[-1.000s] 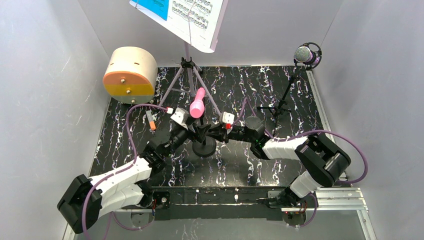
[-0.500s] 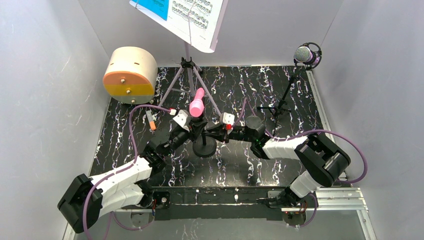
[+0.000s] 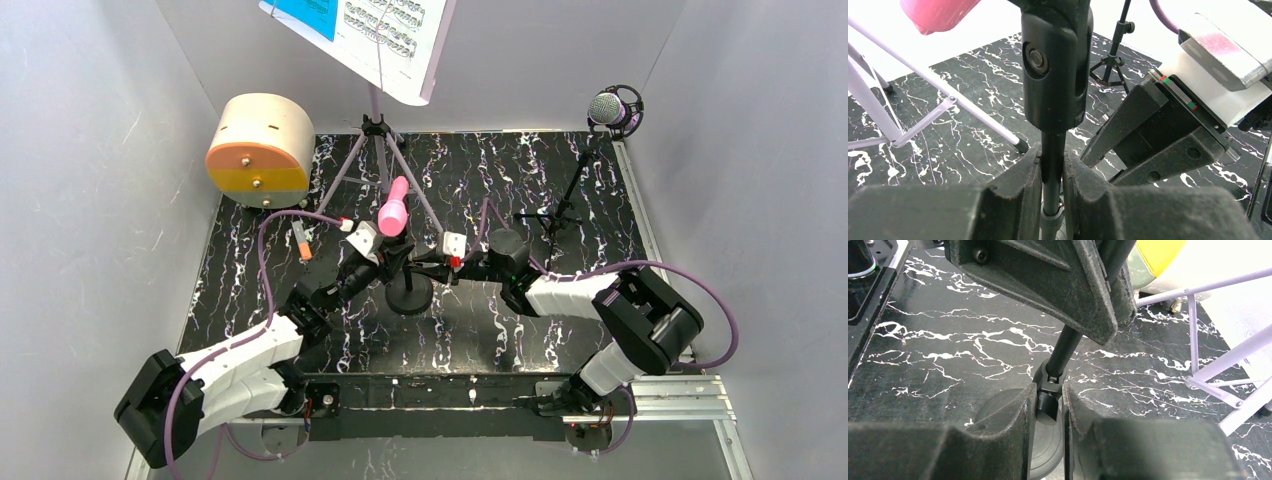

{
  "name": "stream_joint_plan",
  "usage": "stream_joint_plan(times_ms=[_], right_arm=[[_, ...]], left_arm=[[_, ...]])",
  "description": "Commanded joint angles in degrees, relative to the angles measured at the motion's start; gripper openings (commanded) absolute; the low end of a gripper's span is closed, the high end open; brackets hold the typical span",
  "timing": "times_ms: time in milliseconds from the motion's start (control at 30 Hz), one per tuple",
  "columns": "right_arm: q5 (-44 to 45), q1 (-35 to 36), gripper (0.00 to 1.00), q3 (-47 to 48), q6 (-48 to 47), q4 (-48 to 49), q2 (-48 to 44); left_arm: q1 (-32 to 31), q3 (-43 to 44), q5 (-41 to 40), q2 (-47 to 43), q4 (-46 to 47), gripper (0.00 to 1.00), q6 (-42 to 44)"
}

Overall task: Pack up the instrument practice props
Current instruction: Unscrew the knob on the microphone stand.

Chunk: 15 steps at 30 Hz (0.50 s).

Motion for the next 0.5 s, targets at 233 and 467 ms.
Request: stream_joint_plan(times_ms=[233, 467], right_arm=[[0.46, -0.08, 0.38, 0.14, -8.17, -11.05, -1.09], [2.46, -0.08, 0.38, -1.25, -7.82, -8.89, -3.27]], left_arm=[[-0.98, -0.58, 0.36, -1.77, 0.64, 0.00, 0.10], [-1.27, -0.40, -0.52, -2.31, -0.56, 0.00, 0.32]])
